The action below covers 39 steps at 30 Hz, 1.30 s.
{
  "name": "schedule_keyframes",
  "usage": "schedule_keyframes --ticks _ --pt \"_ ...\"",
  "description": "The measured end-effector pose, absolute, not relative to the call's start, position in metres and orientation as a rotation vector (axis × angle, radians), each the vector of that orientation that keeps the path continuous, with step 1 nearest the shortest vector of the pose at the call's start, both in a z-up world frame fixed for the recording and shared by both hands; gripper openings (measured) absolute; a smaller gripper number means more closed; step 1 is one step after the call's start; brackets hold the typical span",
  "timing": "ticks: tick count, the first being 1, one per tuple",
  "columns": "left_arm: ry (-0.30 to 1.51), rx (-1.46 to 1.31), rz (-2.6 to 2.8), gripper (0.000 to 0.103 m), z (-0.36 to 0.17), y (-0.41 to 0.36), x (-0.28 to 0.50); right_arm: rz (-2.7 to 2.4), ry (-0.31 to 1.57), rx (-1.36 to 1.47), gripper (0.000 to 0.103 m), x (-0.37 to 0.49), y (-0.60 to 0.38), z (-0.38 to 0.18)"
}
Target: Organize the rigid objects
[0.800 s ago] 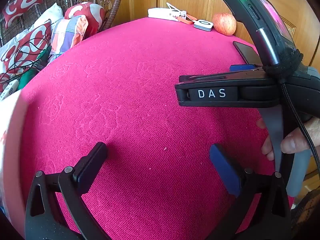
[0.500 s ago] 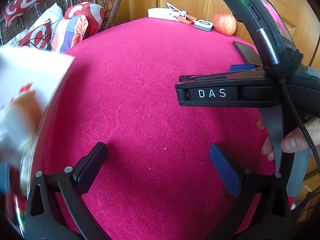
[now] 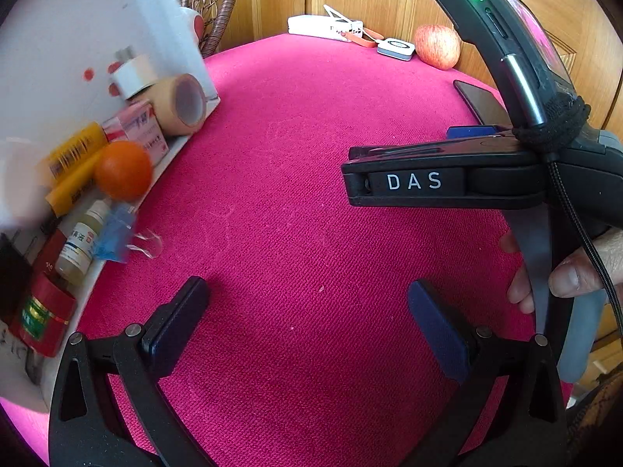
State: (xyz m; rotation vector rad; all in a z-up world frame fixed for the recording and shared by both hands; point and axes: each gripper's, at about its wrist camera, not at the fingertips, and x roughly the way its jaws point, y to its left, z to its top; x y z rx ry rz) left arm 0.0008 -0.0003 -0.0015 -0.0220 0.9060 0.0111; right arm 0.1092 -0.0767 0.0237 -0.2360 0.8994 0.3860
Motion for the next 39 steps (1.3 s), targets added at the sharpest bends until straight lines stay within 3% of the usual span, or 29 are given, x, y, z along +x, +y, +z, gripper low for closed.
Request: schedule_keyframes --ticks 39 --pt "0.904 -0.022 0.01 0.103 0.0021 -0.0039 0.0034 0.386 0.901 -0.238 0.103 0.1089 -0.078 0.0244"
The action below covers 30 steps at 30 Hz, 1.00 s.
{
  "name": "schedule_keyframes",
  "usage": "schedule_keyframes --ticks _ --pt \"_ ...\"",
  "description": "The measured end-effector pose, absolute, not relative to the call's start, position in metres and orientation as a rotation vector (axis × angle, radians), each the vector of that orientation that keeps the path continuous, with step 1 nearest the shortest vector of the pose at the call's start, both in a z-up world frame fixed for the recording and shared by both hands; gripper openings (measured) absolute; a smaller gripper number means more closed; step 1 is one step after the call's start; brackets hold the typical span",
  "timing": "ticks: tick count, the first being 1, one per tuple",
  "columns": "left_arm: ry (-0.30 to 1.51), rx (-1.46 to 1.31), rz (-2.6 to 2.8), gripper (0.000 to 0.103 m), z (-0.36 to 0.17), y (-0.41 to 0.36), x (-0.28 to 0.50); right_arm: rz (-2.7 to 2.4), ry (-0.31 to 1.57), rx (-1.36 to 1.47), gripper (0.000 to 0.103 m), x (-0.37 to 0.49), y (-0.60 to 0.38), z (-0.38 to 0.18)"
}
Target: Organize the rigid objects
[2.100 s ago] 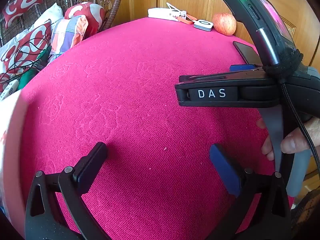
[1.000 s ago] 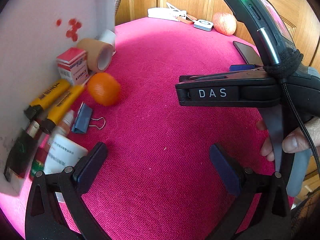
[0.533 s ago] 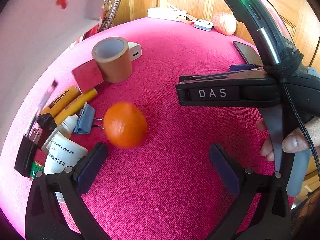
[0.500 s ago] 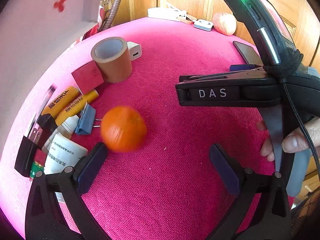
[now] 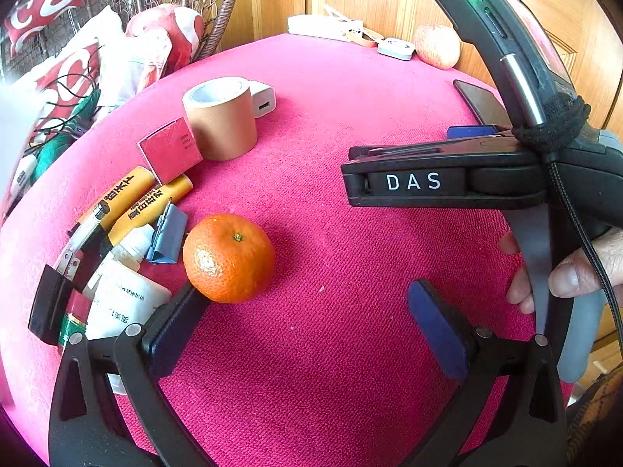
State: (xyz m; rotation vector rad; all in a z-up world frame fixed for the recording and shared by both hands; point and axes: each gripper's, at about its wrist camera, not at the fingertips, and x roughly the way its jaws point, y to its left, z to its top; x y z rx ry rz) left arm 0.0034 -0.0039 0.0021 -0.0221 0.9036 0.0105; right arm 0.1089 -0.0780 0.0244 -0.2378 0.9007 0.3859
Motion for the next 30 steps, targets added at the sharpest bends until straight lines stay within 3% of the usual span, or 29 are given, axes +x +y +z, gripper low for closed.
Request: schedule_keyframes --ticks 30 --pt "0.907 -0.022 0.011 0.103 0.0017 -0.0033 0.0035 0.446 0.955 -0.288 0.103 0.116 -0.076 0.0275"
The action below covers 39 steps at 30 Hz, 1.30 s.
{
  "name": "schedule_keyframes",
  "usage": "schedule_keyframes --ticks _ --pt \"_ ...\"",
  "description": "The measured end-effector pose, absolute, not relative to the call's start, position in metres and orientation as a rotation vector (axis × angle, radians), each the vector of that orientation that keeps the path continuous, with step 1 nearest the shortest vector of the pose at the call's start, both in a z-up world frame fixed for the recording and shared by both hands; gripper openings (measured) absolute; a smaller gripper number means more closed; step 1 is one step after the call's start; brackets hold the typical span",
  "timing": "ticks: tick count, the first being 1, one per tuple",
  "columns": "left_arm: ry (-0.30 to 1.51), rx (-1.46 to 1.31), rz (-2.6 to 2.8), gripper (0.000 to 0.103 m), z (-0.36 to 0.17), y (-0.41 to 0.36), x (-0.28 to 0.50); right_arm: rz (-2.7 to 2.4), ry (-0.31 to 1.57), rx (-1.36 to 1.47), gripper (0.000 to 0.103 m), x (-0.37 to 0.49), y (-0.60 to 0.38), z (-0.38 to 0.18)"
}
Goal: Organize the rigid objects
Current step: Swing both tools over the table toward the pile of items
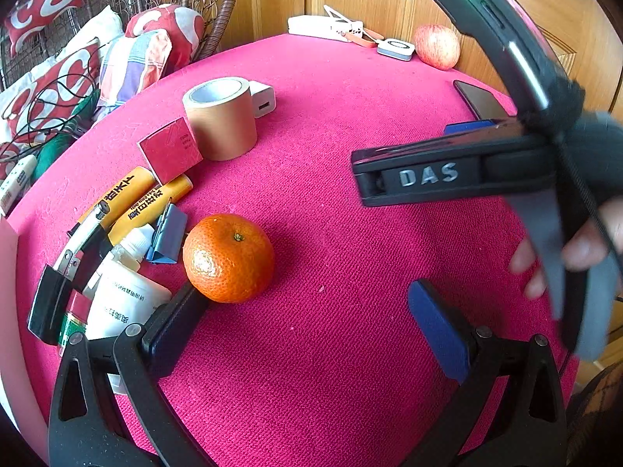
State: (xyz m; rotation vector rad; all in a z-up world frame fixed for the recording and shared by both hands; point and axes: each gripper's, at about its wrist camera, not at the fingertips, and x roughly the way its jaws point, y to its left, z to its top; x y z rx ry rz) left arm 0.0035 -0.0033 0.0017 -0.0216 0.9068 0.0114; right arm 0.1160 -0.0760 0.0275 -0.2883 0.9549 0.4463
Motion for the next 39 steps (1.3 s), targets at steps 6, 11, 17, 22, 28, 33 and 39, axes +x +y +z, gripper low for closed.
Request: schedule_keyframes --ticks 6,11,17,22,28,33,39 --pt "0.906 -0.021 0.012 0.103 0.002 -0.003 0.003 0.556 1.126 -0.355 0.103 0.129 -0.076 0.034" --pt "0.906 -0.021 0.011 0.103 0.002 -0.003 0.003 0.581 1.183 -0.257 0.103 0.132 -0.095 0.05" --pt "0.931 -0.015 -0.013 0.103 0.003 0.0 0.004 0.622 1.138 -0.208 0.103 0.133 -0.1 0.087" --pt "1.083 -0.105 -0.194 0.103 0.021 0.005 0.007 0.663 1.037 -0.157 0.103 0.13 -0.097 0.126" --pt "0.933 -0.148 -0.106 0.103 0.084 0.029 -0.016 0.704 0.862 -0.069 0.103 0.137 -0.087 0.188" --pt "0.842 -0.286 0.078 0.103 0.15 0.098 -0.041 0.708 0.614 0.001 0.103 0.133 -0.087 0.261" --pt "0.679 -0.24 0.297 0.103 0.245 0.144 -0.05 0.697 0.3 0.099 0.103 0.116 -0.098 0.353"
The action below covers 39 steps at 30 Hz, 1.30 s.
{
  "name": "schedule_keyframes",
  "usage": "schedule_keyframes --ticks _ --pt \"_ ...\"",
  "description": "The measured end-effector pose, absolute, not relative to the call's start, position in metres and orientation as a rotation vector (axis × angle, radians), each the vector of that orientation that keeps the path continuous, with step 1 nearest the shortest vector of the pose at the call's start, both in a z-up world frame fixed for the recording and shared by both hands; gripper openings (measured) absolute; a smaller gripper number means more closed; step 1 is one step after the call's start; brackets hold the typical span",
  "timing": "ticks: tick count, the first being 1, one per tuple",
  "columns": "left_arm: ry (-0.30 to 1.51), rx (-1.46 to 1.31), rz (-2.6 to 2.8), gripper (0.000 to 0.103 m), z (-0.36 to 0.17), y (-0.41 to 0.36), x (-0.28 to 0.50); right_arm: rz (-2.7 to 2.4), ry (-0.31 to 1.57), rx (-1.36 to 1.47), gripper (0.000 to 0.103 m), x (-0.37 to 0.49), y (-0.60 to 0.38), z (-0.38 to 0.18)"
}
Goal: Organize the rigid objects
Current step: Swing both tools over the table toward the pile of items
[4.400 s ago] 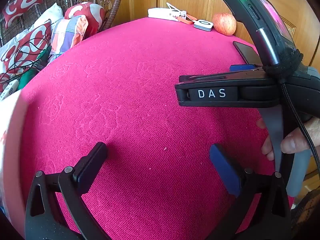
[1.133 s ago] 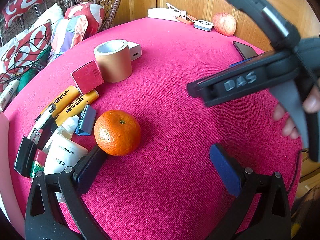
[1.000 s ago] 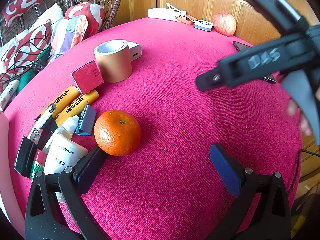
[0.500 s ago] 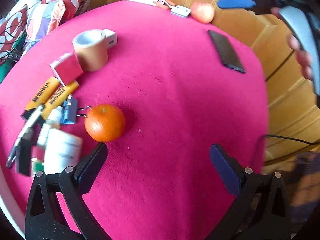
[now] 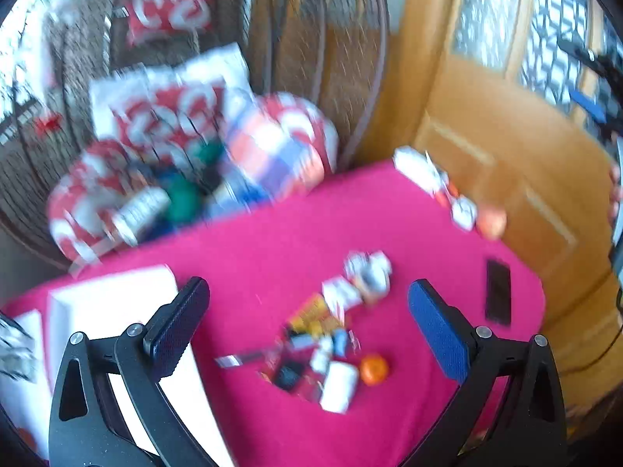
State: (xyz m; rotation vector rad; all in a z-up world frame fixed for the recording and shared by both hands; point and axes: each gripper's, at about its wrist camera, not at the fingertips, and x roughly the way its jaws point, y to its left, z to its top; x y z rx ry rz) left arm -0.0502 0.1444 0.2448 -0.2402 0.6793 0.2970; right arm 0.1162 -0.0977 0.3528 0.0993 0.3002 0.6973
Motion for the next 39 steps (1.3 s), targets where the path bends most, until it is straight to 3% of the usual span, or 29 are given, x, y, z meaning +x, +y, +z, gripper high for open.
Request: schedule_keyframes --ticks 3,7,19,28,39 --pt "0.618 -0.167 0.392 0.103 0.278 0.148 -0.049 0.703 0.329 0.118 0.103 0.123 -0.089 0.362" --pt "0.761 -0.071 0.535 0.103 0.282 0.143 -0.028 0.804 0.514 0.116 0.103 0.136 -0.068 0.334" --pt "0.765 -0.165 0.68 0.103 0.281 0.138 -0.045 0.85 0.458 0.082 0.103 0.11 -0.056 0.329" --pt "0.846 -0.27 0.649 0.103 0.263 0.145 -0.045 0.886 0.469 0.023 0.103 0.094 -0.051 0.315" --pt "0.969 -0.281 0.633 0.103 0.23 0.138 -0.041 0.966 0.647 -0.009 0.103 0.083 -0.035 0.282"
